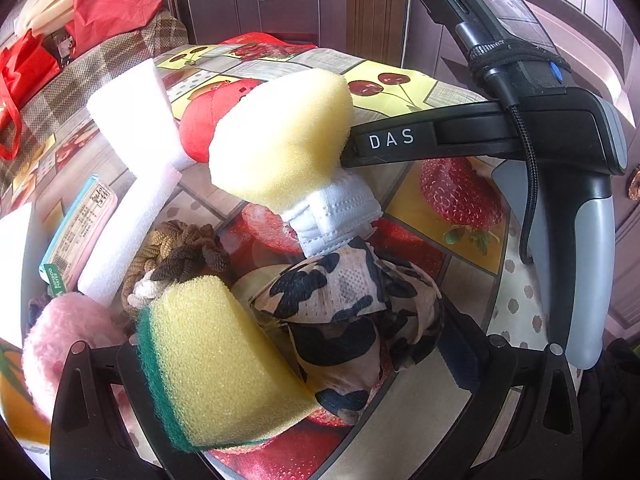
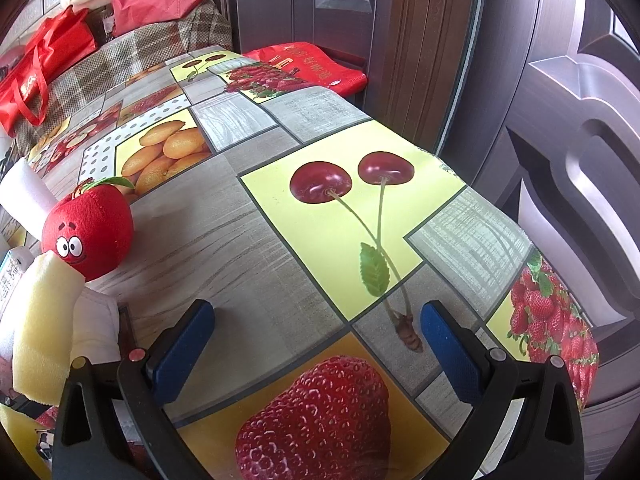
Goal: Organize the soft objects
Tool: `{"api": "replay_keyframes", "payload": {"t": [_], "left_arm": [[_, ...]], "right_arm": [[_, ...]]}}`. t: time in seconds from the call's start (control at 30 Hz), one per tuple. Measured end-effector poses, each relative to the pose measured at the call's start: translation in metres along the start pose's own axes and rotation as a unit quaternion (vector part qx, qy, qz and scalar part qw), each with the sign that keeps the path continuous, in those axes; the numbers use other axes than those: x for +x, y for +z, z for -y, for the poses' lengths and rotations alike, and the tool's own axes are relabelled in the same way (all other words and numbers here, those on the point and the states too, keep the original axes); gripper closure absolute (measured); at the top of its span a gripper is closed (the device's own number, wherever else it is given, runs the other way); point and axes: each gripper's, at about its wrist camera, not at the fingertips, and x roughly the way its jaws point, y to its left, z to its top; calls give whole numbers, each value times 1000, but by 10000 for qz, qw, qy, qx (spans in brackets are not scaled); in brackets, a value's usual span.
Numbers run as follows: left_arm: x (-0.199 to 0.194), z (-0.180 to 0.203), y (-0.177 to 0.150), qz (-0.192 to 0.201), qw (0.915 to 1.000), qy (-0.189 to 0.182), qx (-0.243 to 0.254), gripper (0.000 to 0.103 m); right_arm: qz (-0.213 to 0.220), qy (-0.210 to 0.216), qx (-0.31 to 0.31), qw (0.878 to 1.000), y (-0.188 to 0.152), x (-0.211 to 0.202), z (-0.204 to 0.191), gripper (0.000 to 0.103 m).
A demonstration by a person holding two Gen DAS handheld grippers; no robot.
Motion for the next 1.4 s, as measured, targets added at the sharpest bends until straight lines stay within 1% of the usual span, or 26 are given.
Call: {"api": "replay_keyframes", "payload": {"t": [0.07, 0.27, 1.4], "left_arm": [[-2, 3, -2, 10, 9999, -44, 115, 1], [-1, 9, 0, 15, 9997, -98, 215, 1], [-1, 10, 1, 7, 9997, -123, 221, 1]], "right_arm": [[0, 0, 0, 10000, 0, 0, 0, 0], [-1, 0, 0, 10000, 0, 0, 0, 0], [3, -3, 2, 10000, -1, 0, 0, 0]]}}
